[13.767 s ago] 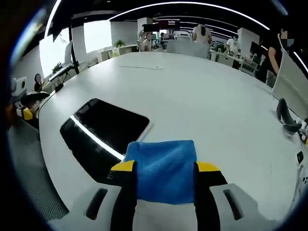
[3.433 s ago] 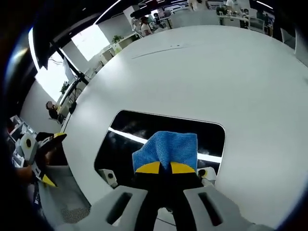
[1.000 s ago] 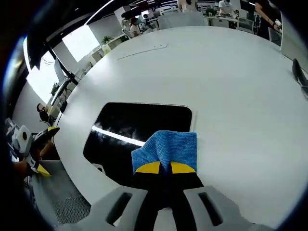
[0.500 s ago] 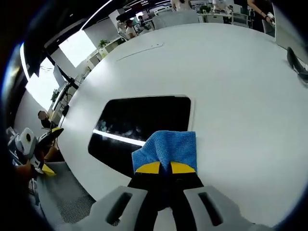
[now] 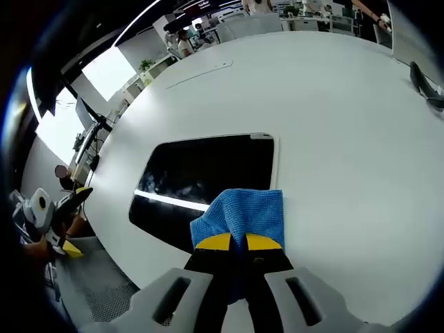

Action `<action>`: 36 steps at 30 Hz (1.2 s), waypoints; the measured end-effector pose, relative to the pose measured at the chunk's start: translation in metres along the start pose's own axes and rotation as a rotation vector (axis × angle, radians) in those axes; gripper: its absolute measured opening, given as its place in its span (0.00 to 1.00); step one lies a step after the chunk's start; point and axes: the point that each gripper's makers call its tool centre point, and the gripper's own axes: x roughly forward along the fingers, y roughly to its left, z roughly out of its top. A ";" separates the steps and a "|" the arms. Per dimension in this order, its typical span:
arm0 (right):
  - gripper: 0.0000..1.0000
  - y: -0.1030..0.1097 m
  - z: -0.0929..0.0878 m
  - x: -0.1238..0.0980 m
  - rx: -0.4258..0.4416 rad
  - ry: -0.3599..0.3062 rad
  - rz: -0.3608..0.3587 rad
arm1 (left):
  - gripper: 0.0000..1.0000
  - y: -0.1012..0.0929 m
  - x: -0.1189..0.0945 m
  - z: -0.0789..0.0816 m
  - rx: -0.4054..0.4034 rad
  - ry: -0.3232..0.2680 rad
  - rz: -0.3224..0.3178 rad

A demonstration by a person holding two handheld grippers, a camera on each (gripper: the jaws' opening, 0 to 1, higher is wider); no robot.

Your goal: Wipe the mirror surface with the cleaning cloth until all visible marks leave the cleaned area.

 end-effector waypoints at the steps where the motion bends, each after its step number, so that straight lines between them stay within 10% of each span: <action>1: 0.00 0.000 0.000 0.001 0.005 -0.001 0.001 | 0.99 0.000 0.000 0.000 0.000 0.000 0.000; 36: 0.00 0.045 0.008 0.024 0.017 0.009 0.050 | 0.99 -0.003 0.001 -0.002 0.001 0.013 -0.016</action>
